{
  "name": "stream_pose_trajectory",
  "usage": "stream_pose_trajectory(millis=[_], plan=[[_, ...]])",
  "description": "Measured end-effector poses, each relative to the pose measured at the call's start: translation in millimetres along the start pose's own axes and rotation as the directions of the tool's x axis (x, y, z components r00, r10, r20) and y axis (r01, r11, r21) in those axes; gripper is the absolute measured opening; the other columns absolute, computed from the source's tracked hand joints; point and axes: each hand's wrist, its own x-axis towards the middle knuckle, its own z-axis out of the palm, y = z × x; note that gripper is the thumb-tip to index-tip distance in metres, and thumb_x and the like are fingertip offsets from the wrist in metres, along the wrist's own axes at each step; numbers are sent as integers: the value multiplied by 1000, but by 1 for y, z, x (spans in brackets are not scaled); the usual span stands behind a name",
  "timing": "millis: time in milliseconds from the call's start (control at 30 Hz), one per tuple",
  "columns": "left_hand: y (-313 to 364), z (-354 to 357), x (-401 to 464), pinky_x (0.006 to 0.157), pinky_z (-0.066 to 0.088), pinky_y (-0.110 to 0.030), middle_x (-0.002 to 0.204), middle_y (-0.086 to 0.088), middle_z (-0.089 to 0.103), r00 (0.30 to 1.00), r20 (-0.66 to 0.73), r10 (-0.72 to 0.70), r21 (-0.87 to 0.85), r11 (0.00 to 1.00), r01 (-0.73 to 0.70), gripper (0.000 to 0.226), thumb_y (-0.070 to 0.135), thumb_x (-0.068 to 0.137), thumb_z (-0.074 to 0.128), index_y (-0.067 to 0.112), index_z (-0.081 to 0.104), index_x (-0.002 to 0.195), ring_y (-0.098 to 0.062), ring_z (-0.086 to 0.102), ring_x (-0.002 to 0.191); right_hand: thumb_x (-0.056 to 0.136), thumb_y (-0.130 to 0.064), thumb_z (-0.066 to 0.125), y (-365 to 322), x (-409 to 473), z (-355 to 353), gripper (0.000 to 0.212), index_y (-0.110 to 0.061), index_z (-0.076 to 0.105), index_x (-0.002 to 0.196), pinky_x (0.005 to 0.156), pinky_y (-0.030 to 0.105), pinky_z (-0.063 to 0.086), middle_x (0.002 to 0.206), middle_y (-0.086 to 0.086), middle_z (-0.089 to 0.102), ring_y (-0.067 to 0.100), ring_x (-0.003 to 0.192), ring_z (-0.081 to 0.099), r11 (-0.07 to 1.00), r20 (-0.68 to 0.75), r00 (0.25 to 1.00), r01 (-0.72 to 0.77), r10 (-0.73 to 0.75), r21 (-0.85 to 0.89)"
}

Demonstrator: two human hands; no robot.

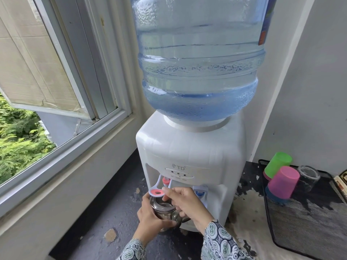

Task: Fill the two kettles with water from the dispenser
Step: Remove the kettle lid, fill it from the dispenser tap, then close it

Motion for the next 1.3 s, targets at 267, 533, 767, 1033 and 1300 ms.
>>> stream_pose_trajectory(millis=[267,533,767,1033,1300], plan=[[0,-1,0,94,30,-38,119,-1,43,1000,13,3,0,1000,-3,101,29,33,86,46,26,113,-21,27,118,77,-47,66,6,5,-1,29,-21,64,64,34,12,23,35,-16,37,1,32,30,993,30,998,-49,47,104],[1,-2,-1,100,36,-43,121,-1,45,1000,-3,17,21,1000,-16,102,32,31,87,46,26,112,-23,33,120,59,-45,79,13,10,-2,25,-22,69,60,32,12,25,40,-13,40,2,34,29,931,113,989,-125,91,343],[-1,-1,0,99,39,-41,118,0,47,1000,-18,24,37,999,-23,105,33,28,86,45,27,114,-23,35,118,72,-29,74,18,10,-2,24,-22,65,51,31,12,25,38,-13,40,2,32,31,928,96,991,-125,97,352],[-2,0,-1,96,38,-40,117,5,47,1000,-4,27,9,1000,-27,104,32,29,83,43,29,118,-17,31,113,77,-15,70,28,9,3,28,-18,50,57,31,13,21,36,-13,37,1,31,29,963,-36,993,-99,112,250],[2,-2,-5,91,29,-32,116,5,40,998,13,54,-30,998,-53,93,24,36,85,54,27,102,-15,24,111,78,-11,69,51,22,8,25,-16,55,58,38,8,33,41,-14,51,-2,38,44,1000,-339,941,-1,-10,-30]])
